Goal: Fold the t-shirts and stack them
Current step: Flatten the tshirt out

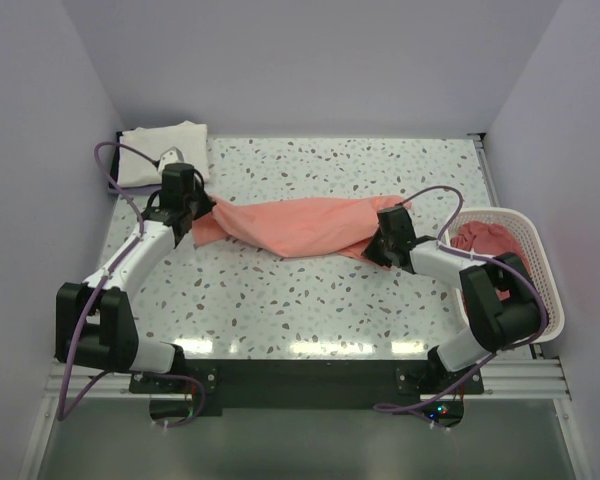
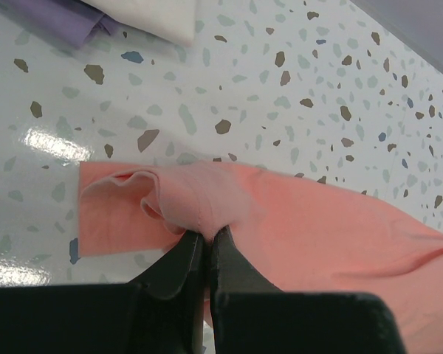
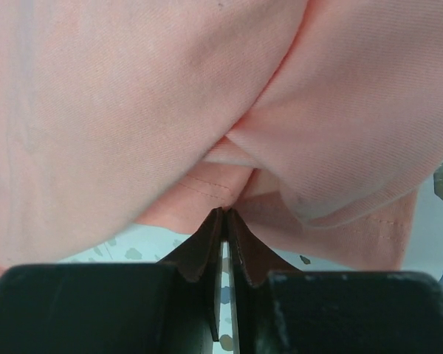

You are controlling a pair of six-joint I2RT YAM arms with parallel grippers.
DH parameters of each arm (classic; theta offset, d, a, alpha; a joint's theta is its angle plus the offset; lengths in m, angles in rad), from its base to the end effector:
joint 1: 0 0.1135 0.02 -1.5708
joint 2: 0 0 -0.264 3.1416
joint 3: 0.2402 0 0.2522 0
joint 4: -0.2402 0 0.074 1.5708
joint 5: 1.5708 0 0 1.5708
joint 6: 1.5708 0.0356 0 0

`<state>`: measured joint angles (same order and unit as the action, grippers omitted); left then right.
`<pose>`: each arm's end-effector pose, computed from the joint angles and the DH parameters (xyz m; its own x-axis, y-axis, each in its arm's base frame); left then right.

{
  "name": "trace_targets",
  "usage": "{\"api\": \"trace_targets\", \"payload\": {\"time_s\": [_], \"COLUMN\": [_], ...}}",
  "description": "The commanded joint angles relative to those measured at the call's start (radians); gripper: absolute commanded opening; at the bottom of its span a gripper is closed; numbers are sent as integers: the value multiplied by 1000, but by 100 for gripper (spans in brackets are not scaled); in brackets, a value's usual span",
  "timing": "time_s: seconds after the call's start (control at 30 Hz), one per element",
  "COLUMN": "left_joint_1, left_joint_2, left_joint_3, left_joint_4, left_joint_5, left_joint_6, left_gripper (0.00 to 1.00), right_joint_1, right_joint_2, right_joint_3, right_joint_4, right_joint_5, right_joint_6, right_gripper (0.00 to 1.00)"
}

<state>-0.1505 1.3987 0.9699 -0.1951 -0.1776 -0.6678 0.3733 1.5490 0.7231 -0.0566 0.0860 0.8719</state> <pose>0.3084 -0.0404 0.2626 -0.4571 -0.5472 -0.7012 -0.3531 0.8352 -0.4216 0.2748 0.1044 0.1535 -0.7019 0.5442 -0.4595 0.3495 0.8253 0.4436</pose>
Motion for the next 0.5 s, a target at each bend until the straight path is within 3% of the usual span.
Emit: {"api": "trace_targets", "payload": {"time_s": [0.0,0.07,0.23,0.47], "left_joint_1": [11,9,14,15], "left_joint_2": [-32,-30,-32,-53], "left_joint_3": [0,0,1,-7], "left_joint_4": [56,56,51,36], "left_joint_5": [9,9,6,-2], "left_joint_6": [20,22,22,14], "left_gripper": [0,0,0,0], "right_joint_1": [6,7,6,3], "right_joint_2": [-20,-33,-139,-398], "right_joint_3": [15,19,38,130], "right_joint_4": [17,-6,-81,-342], "right_joint_5": [9,11,14,77], "right_joint_6": [12,4,-22,-114], "right_gripper": [7,0,0,0]}}
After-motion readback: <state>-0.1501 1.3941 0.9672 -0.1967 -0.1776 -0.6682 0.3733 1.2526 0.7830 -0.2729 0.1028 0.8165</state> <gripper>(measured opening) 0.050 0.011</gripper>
